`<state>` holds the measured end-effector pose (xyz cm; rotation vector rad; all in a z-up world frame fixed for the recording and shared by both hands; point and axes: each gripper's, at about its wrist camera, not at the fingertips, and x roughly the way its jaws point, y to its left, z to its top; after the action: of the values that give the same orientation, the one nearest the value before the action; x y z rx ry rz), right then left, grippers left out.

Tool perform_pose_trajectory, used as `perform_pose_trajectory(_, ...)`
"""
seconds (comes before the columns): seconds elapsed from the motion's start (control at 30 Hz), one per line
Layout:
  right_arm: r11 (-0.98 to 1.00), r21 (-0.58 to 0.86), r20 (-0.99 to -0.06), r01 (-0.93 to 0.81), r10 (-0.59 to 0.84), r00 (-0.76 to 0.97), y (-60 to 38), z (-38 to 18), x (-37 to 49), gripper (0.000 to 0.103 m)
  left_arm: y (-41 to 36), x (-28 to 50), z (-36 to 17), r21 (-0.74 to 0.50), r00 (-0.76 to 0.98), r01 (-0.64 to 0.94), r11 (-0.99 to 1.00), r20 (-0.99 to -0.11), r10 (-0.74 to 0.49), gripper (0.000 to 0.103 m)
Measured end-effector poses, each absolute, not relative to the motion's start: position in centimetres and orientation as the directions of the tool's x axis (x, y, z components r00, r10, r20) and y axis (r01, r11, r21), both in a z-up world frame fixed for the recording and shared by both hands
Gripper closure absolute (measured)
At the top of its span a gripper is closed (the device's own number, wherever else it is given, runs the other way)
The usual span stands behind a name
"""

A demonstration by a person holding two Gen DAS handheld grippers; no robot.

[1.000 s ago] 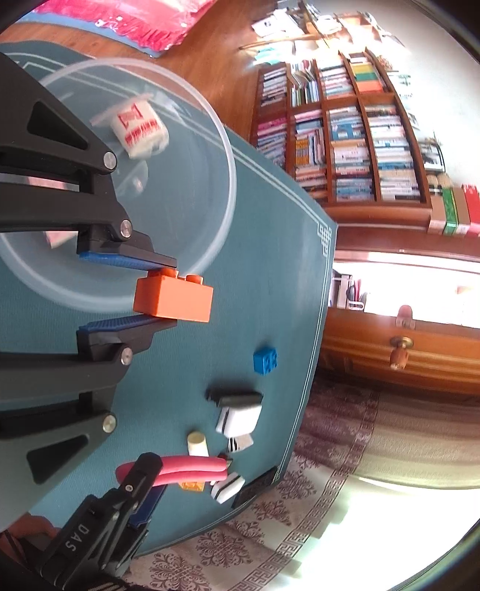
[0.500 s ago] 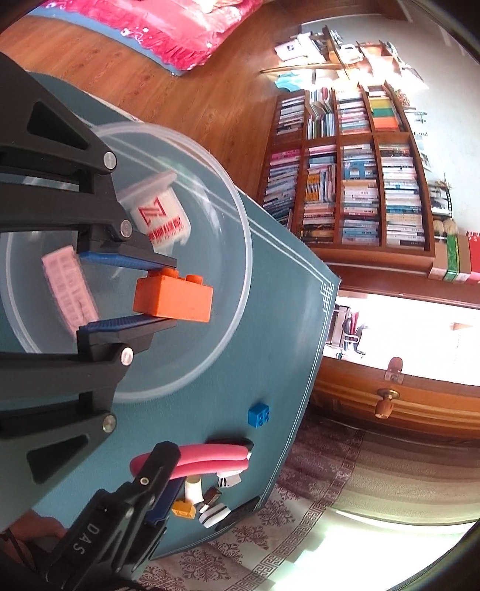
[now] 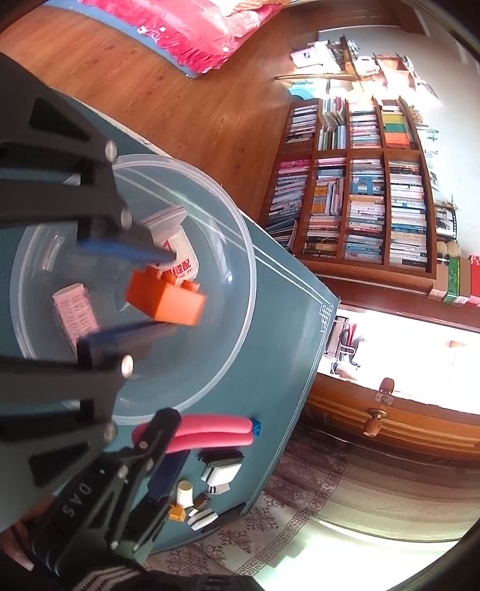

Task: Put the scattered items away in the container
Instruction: 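Carry the brick and tube over the bowl and release both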

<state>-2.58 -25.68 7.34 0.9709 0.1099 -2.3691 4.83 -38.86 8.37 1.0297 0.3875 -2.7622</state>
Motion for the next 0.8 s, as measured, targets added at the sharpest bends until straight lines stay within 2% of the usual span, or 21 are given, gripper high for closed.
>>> perform_pose_trajectory(0.07, -0.831, 0.126, -0.675, 0.542, -0.472, -0.567, -26.0, 7.1, -2.6, 0.053, -38.9, 5.0, 8.6, -0.18, -0.756, 0.262, -0.948, -0.649, -0.085, 0.029)
perform_pose_trajectory(0.1, -0.829, 0.123, -0.677, 0.545, -0.471, -0.565, -26.0, 7.0, -2.6, 0.053, -38.9, 5.0, 8.7, -0.174, -0.758, 0.267, -0.948, -0.645, -0.095, 0.027)
perform_pose_trajectory(0.5, -0.857, 0.182, -0.696, 0.482, -0.459, -0.553, -23.3, 6.0, -3.9, 0.053, -39.1, 4.6, 8.2, -0.164, -0.741, 0.283, -0.945, -0.663, -0.108, 0.02)
perform_pose_trajectory(0.8, -0.881, 0.156, -0.704, 0.446, -0.416, -0.576, -22.5, 5.5, -4.0, 0.053, -39.1, 4.7, 7.8, -0.162, -0.726, 0.293, -0.942, -0.679, -0.109, 0.014)
